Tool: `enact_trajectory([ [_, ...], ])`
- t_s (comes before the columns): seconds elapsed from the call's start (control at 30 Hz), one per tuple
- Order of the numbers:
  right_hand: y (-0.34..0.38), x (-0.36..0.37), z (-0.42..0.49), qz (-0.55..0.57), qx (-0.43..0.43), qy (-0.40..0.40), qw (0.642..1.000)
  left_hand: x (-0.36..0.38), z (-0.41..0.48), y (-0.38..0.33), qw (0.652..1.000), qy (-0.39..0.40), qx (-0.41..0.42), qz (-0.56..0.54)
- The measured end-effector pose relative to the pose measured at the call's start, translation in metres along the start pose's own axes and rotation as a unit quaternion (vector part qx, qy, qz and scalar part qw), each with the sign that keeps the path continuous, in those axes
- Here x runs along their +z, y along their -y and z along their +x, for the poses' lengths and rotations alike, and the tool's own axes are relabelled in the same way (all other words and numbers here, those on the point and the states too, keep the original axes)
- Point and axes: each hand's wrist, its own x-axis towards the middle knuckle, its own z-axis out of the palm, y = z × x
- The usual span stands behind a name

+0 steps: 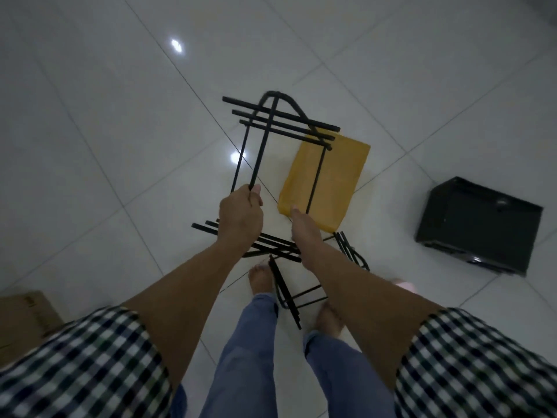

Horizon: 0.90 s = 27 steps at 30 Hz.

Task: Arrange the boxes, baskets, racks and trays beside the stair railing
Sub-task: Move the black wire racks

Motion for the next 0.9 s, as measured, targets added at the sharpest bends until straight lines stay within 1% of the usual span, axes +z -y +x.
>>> enact_trajectory([
  [0.07, 0.025, 0.004, -0.033, -0.062, -0.039, -0.01, 0.997, -0.022, -0.011, -0.014, 0.999, -0.017, -0.009, -0.027],
  [0.13, 0.05, 0.015, -0.061, -0.08, -0.073, -0.011, 0.994, -0.045, -0.019, -0.021, 0.998, -0.028, -0.018, -0.051],
  [0.2, 0.072, 0.035, -0.085, -0.061, -0.118, -0.014, 0.991, -0.069, -0.025, -0.022, 0.997, -0.037, -0.023, -0.066],
  [0.27, 0.09, 0.063, -0.105, -0.04, -0.168, -0.002, 0.985, -0.093, -0.028, -0.017, 0.996, -0.045, -0.028, -0.071],
  [0.33, 0.109, 0.095, -0.123, -0.028, -0.2, 0.01, 0.979, -0.117, -0.029, -0.006, 0.996, -0.047, -0.034, -0.072],
  [0.47, 0.131, 0.176, -0.151, -0.014, -0.216, 0.023, 0.976, -0.171, -0.026, 0.034, 0.996, -0.044, -0.034, -0.072],
  [0.53, 0.133, 0.222, -0.159, -0.024, -0.226, 0.024, 0.974, -0.2, -0.022, 0.061, 0.996, -0.039, -0.046, -0.072],
  [0.7, 0.122, 0.336, -0.177, -0.06, -0.209, 0.044, 0.975, -0.269, -0.019, 0.141, 0.997, -0.052, -0.055, -0.02],
  [0.8, 0.106, 0.396, -0.184, -0.101, -0.199, 0.063, 0.973, -0.303, -0.022, 0.187, 0.992, -0.072, -0.089, -0.052],
  [0.9, 0.09, 0.453, -0.193, -0.146, -0.193, 0.095, 0.966, -0.332, -0.03, 0.23, 0.981, -0.112, -0.128, -0.092],
])
